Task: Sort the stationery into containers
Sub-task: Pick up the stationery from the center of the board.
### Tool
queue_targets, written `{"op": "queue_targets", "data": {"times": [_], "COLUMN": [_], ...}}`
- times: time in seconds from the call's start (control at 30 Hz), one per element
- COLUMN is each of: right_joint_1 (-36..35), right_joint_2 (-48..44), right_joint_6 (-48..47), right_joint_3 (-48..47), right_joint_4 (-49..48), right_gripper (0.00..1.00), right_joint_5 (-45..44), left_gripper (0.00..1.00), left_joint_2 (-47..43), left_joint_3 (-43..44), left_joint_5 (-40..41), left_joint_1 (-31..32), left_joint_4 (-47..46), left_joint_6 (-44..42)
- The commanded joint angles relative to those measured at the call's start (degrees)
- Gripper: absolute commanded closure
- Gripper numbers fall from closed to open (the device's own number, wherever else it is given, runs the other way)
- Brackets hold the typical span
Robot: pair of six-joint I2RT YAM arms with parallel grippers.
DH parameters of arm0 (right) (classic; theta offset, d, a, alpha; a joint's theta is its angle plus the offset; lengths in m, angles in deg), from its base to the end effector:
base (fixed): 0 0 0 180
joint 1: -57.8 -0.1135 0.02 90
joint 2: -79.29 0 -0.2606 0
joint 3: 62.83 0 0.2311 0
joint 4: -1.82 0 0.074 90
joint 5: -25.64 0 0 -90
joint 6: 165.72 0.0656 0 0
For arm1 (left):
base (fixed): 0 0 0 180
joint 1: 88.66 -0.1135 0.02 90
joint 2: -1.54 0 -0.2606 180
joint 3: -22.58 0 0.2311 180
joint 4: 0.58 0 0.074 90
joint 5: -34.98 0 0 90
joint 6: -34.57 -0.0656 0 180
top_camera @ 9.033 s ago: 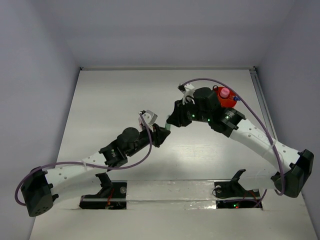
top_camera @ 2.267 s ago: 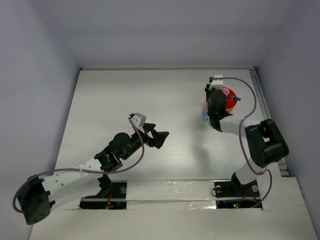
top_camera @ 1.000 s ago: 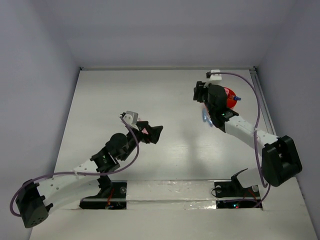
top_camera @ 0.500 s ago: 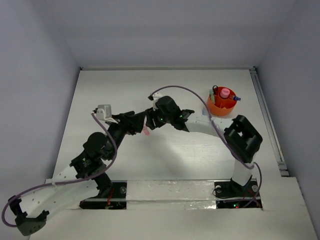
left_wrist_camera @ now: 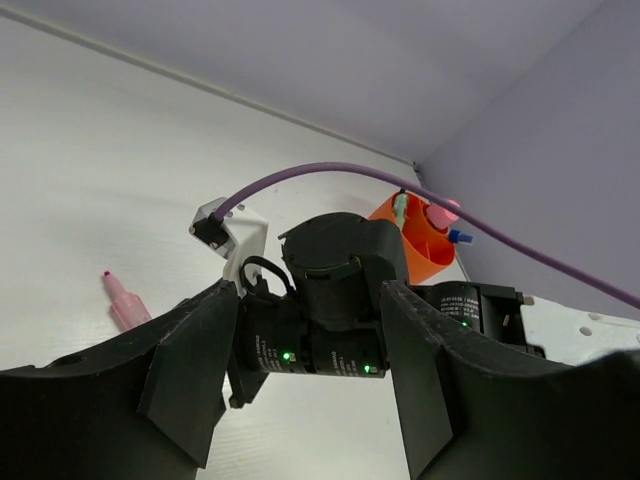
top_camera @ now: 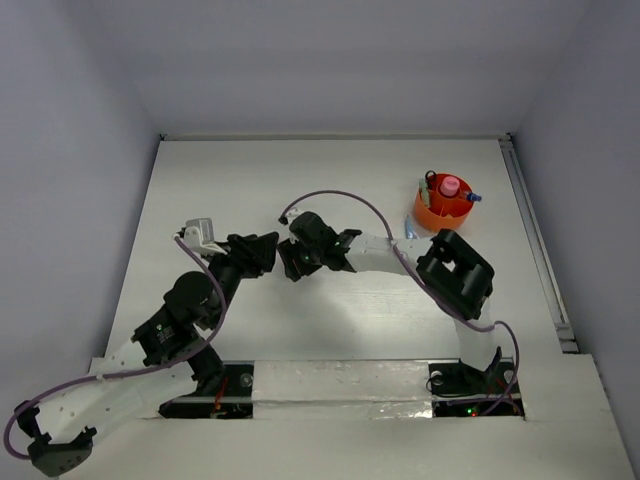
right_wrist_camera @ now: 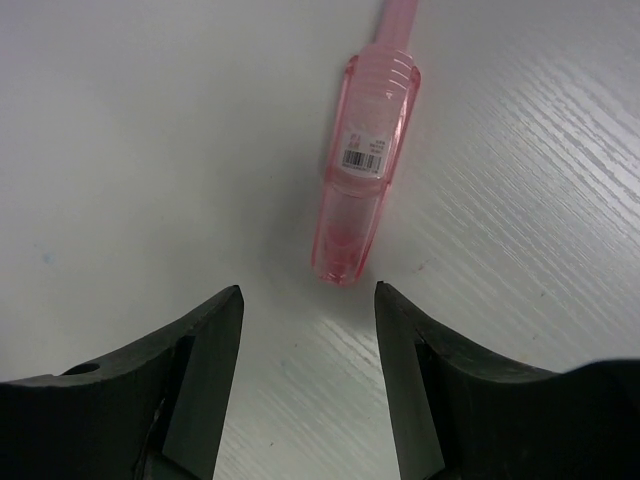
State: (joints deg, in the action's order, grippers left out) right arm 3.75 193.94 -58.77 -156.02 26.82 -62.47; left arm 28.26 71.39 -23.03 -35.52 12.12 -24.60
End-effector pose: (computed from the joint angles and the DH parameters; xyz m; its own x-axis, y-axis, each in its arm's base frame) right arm 0.2565 0.3574 0.1646 -0.6469 -0.3956 -0.6520 -0.6626 0.7148 0.2237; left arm 0.1053 -0.0826 0.3387 -0.1031 -0.5872 -0.8029 0.3636 0.7291 -0.5798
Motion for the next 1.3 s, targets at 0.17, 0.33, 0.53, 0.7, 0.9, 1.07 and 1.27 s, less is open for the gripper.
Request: {"op": "queue_targets", "data": {"times": [0.17,0.33,0.53,0.7,0.9,1.07,1.27], "right_joint_1": [-0.19,-0.71,-0.71,-0.19,0.43,0.43,0.43], "right_joint_2": [4.79,6.29,3.84,-5.56,-15.93,-20.16,-22.36], "right_joint_6": [1.07,1.07,2.65,3.79,5.2,5.72,6.43], "right_joint_3": [-2.18,-2.8,0.71,6.59,15.39,19.35,21.11], "right_joint_4": [-0.11,-0.73,-2.83,-7.4,-11.89,-13.03,-14.0], "right_gripper": [0.42,0.54,0.85,0.9,0.92,0.92,0.92], "right_joint_5": [-5.58,-7.6,-11.03,-11.65,-12.09,-11.04,-9.63], "left_gripper": [0.45,0.43,0.44,0.44,0.45,0.48,0.54], "left_joint_2": [0.0,-0.09,0.7,5.79,15.01,24.76,30.31], "left_joint_3": [-3.43,-4.23,-7.39,-8.62,-10.37,-12.14,-11.79], "left_joint_5": [2.91,3.96,5.89,2.12,-12.8,-24.33,-28.56], "left_joint_1": [-0.23,-0.23,-0.76,-3.83,-13.05,-16.41,-16.41], "left_joint_4": [0.42,0.59,-1.77,-6.26,-16.44,-29.45,-36.32], "left_joint_6": [3.44,4.15,5.03,5.64,5.29,6.61,6.7]}}
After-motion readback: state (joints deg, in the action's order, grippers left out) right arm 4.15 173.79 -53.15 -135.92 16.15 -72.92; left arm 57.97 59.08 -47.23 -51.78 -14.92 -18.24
